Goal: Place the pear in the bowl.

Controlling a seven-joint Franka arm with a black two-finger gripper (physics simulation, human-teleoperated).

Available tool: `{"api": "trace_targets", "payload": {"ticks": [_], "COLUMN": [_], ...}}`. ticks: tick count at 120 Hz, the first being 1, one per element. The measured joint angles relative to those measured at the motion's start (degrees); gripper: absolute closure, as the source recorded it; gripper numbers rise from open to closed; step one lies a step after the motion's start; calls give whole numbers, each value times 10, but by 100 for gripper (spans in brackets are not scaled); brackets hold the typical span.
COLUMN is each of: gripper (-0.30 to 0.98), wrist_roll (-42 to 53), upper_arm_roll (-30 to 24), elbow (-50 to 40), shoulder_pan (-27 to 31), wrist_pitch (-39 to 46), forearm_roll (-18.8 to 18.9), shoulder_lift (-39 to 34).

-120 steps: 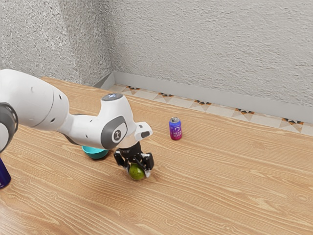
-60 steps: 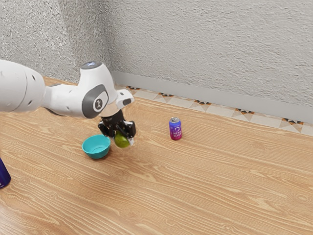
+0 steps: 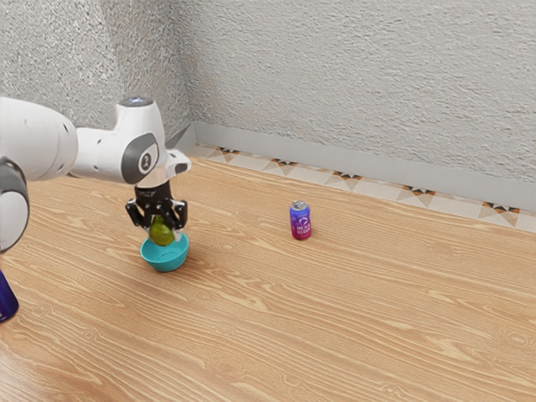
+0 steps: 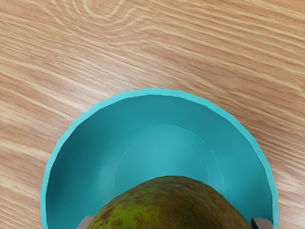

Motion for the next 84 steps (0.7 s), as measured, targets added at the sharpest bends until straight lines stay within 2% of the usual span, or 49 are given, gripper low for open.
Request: {"api": "trace_targets", "payload": {"ticks": [7, 19, 27, 44, 51, 61, 72, 84], "gripper": [56, 35, 26, 13, 10, 7, 4, 3], "wrist_roll": [2, 13, 23, 43, 54, 69, 82, 89], "upper_arm_roll": [1, 2, 2, 3, -1, -55, -138, -164], "elbow": [2, 4, 4, 5, 12, 74, 128, 153], "shoulder_pan": [0, 0, 0, 0, -1, -1, -3, -64], "wrist_pitch": [-3, -7, -9, -12, -27, -96, -173, -226], "forearm_roll": [-2, -13, -21, -29, -8, 35, 58, 73], "shoulder_lift": [5, 7, 7, -1, -45, -130, -180, -191]}}
